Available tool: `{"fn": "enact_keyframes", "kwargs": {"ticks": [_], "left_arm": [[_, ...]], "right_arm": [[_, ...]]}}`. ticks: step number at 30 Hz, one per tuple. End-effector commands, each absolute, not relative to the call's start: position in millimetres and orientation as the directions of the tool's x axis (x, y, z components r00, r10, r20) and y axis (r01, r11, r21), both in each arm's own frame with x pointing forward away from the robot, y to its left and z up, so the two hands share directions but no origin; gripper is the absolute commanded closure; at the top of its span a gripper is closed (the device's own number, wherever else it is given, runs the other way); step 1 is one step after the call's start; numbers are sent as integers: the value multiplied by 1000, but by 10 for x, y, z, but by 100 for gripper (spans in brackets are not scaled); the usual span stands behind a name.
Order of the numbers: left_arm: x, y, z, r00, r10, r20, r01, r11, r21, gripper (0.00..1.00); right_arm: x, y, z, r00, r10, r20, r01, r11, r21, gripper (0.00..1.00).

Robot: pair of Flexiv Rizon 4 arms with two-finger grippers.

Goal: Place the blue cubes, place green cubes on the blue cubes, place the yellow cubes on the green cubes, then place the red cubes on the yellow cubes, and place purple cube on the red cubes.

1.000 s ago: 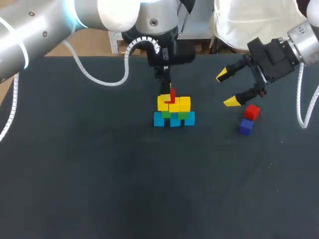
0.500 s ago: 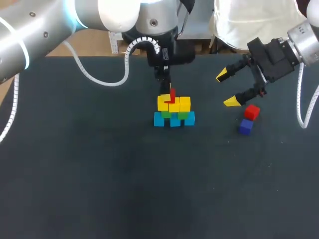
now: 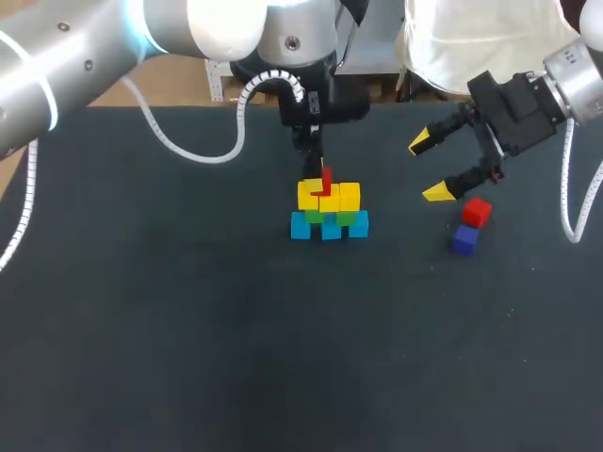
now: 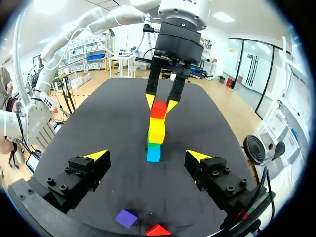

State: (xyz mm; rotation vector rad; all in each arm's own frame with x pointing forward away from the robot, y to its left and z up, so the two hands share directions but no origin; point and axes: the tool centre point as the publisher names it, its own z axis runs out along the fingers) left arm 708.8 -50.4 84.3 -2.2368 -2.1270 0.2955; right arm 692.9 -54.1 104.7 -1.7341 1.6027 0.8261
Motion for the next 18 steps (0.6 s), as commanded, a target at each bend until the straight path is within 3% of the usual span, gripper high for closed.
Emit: {"fn": "enact_keyframes", "kwargs": {"ticks": [1,2,5,7,8,9,12,18], "left_arm": [[7127,-535,854,36,994,-100,985,-53,-165,59],[7129,-537,858,35,994,-101,985,-51,-165,51],[7131,-542,864,32,994,-103,985,-49,-164,58],[7128,-541,881,30,994,-110,985,-48,-166,46],[7125,-540,894,29,993,-111,985,-47,-166,23],[7123,-536,906,26,992,-122,985,-46,-168,7],[7124,-517,944,15,992,-127,985,-36,-170,0],[7130,-442,1074,0,990,-139,987,-22,-162,0]], "right_arm": [[6932,-540,1043,65,-602,-796,-997,-63,-33,0],[6932,-540,1043,65,-602,-796,-997,-63,-33,0],[6932,-540,1043,65,-602,-796,-997,-63,-33,0],[6932,-540,1043,65,-602,-796,-997,-63,-33,0],[6932,-540,1043,65,-602,-796,-997,-63,-33,0],[6932,-540,1043,65,-602,-796,-997,-63,-33,0],[6932,-540,1043,65,-602,-796,-997,-63,-33,0],[6932,-540,1043,65,-602,-796,-997,-63,-33,0]]}}
